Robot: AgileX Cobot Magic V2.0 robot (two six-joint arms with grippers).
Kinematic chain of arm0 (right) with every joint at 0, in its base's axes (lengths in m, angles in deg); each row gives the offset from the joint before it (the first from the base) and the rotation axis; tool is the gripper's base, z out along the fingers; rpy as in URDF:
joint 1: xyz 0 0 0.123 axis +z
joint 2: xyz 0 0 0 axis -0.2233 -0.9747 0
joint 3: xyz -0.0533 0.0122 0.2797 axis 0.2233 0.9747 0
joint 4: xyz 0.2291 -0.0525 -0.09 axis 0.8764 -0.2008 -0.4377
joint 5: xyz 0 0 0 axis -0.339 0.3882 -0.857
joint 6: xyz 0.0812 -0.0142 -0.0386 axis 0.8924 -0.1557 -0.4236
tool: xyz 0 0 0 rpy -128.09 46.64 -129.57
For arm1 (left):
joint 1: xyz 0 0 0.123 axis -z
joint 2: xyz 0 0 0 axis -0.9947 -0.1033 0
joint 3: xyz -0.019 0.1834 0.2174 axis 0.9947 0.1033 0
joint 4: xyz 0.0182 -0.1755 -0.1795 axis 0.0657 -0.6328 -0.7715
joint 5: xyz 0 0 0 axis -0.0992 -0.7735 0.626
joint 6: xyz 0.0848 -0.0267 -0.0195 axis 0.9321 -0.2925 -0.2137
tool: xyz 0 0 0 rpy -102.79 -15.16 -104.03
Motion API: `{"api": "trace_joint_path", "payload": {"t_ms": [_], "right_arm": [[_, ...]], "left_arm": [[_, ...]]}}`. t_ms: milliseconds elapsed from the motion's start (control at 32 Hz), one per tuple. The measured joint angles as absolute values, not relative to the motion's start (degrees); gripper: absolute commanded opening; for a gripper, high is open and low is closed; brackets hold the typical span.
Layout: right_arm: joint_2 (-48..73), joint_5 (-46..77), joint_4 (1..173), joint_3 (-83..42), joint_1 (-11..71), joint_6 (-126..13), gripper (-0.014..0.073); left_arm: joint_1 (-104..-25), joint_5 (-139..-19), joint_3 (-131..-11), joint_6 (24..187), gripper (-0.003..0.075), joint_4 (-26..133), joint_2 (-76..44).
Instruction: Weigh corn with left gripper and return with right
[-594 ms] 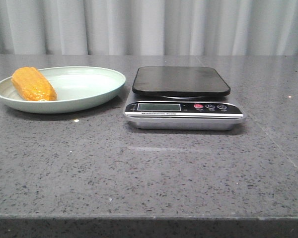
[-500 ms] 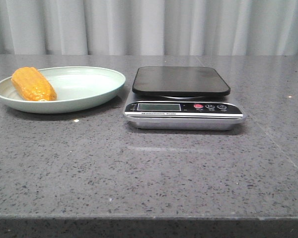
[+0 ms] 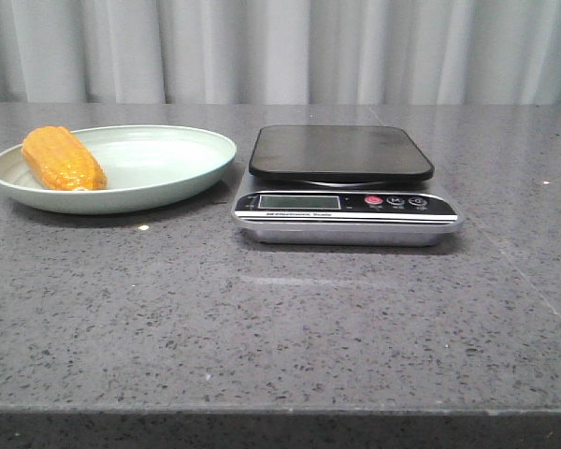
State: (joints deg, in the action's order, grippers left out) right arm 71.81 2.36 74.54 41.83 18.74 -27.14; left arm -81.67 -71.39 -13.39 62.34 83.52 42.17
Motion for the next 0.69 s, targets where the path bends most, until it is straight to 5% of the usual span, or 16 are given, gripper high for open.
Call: {"api": "trace_joint_path", "payload": {"t_ms": [469,688], "right_arm": [[71.8,2.4,74.5,41.8,18.7,-27.1,0.0149],[71.8,2.4,74.5,41.8,18.7,-27.1,0.0149]], "left_arm": [[-81.7,-70.3,-13.4,62.3,0.0127,83.5,42.2],[-81.7,-58.6,-14.1,62.3,0.0127,79.7,42.2]]}}
